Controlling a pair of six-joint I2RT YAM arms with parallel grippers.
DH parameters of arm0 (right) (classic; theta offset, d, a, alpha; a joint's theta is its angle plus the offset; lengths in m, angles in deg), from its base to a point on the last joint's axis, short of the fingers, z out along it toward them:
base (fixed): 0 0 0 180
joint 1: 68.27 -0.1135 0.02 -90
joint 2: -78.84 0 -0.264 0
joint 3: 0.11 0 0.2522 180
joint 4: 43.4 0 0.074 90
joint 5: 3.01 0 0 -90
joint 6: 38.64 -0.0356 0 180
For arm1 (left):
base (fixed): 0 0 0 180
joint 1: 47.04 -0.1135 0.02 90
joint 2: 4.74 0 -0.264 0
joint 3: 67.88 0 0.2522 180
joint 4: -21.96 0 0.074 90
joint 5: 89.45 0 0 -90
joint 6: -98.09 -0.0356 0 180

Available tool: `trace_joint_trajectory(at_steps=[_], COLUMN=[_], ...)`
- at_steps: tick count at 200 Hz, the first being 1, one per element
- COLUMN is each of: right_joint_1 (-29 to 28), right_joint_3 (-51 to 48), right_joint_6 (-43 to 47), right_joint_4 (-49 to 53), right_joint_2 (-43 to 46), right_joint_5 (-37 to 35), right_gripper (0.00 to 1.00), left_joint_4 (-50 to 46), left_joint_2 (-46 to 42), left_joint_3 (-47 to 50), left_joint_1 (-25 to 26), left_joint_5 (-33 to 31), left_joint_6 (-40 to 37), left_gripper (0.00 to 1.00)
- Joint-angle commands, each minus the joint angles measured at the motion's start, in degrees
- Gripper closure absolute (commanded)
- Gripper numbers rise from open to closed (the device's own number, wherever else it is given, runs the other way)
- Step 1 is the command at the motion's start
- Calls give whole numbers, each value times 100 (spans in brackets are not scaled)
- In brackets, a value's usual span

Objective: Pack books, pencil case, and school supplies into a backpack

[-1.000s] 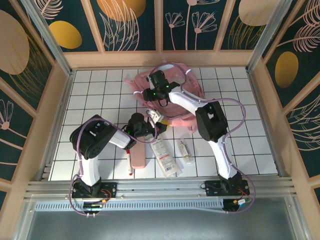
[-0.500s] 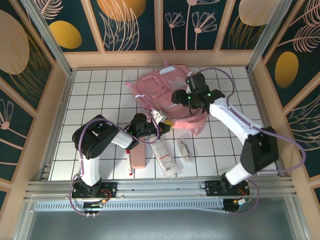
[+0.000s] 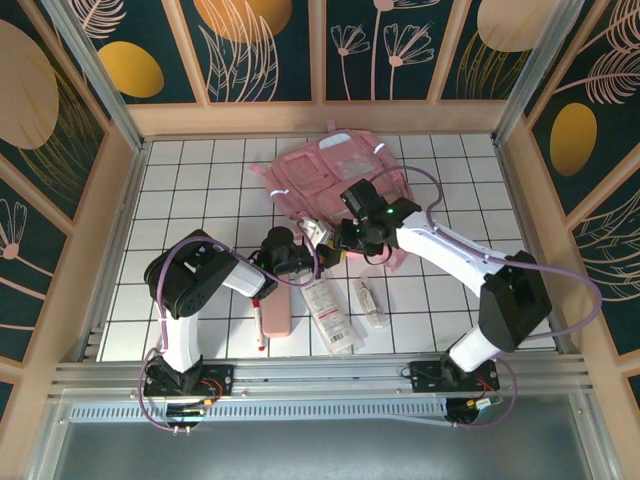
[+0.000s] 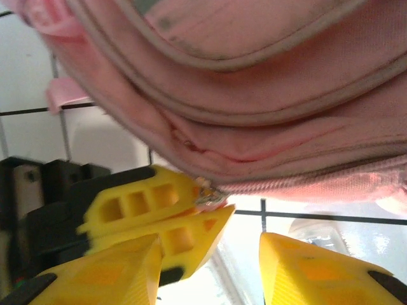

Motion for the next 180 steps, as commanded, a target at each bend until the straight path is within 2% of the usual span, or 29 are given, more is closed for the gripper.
trace_joint_trajectory(at_steps=[1,17,38,79,142,180], right_joint_1=[-150,-215,-212,-314,-614,-629], right_joint_3=[295,329,333,355,436,405], right_joint_6=[-458,-798,-1195,-1868,-2304,-2396], right_joint_4=[276,275,44,-66,134,84], right_joint_2=[-273,-359,-424,-565,-796,-767], right_joint_5=[-795,-1184,-1253,-1442,-1894,-1980], right_gripper=[55,57,59,68,85,90], left_joint_4=[362,343,379,555,431,628], left_joint_2=[-103,-145,-174,-269,-494,-515], left_joint_3=[-119,-99,-48,106,175,240], left_joint_1=[17,16,14,19,27,28], left_joint_5=[264,325,363,289,217,294], left_joint_6=[3,-86,-191,-293,-539,-470], left_gripper=[100,100,100,100,100,100])
